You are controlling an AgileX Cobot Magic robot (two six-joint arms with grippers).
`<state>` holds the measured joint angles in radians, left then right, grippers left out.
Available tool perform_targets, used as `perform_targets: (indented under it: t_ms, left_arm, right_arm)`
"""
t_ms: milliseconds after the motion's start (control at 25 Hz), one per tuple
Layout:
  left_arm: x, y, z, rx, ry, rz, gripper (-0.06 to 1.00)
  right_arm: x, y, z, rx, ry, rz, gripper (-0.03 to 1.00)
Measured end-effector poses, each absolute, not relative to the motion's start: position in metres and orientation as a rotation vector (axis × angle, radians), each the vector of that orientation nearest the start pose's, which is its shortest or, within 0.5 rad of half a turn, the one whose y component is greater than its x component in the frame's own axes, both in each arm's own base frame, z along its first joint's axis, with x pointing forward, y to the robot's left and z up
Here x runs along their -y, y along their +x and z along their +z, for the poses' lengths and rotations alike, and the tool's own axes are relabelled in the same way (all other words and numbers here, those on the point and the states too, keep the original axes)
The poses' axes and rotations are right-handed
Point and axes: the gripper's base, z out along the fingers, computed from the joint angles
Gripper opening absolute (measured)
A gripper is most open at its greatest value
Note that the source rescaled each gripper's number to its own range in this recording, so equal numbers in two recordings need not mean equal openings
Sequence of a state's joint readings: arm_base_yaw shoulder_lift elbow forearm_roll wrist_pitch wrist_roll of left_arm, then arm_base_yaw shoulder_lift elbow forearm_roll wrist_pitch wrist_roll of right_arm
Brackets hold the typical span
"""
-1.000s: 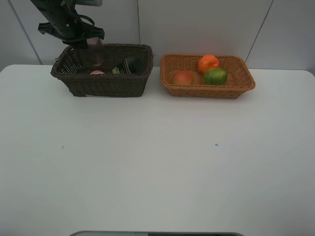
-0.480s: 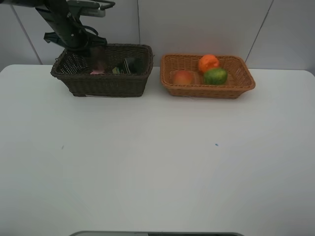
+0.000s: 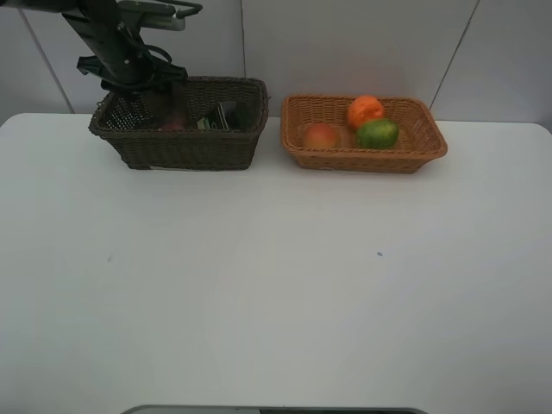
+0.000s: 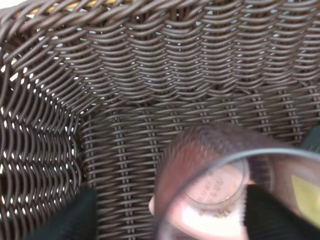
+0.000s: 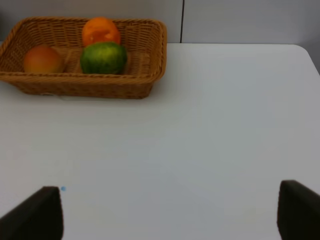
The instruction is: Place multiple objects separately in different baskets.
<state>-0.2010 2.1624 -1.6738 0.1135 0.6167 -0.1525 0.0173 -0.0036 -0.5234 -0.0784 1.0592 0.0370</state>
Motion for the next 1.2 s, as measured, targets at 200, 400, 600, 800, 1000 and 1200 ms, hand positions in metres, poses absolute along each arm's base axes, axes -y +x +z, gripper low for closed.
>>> perform_targets:
  t_ms: [200,400,600,800,1000,1200]
  left_arm:
    - [0.089,0.467,0.182,-2.588,0.138,-0.015,1.00]
    - [0.087,0.459,0.211,-2.567,0.126,-0.016,1.00]
    - [0.082,0.440,0.256,-2.560,0.112,-0.009,1.00]
    - [0.077,0.415,0.288,-2.619,0.161,0.017,1.00]
    - [0.073,0.389,0.316,-2.621,0.198,0.003,1.00]
    - [0.059,0.340,0.337,-2.572,0.154,-0.012,1.00]
  right_arm:
    - [0.006,-0.008,0.284,-2.014,0.025,-0.059,0.84]
    - [0.006,-0.008,0.284,-2.014,0.025,-0.059,0.84]
    - [0.006,-0.008,0.284,-2.014,0.025,-0.059,0.84]
    - [0.006,-0.008,0.284,-2.014,0.025,-0.059,0.84]
    - [0.006,-0.008,0.284,-2.014,0.025,-0.059,0.84]
    - [0.006,-0.008,0.284,-2.014,0.025,-0.059,0.84]
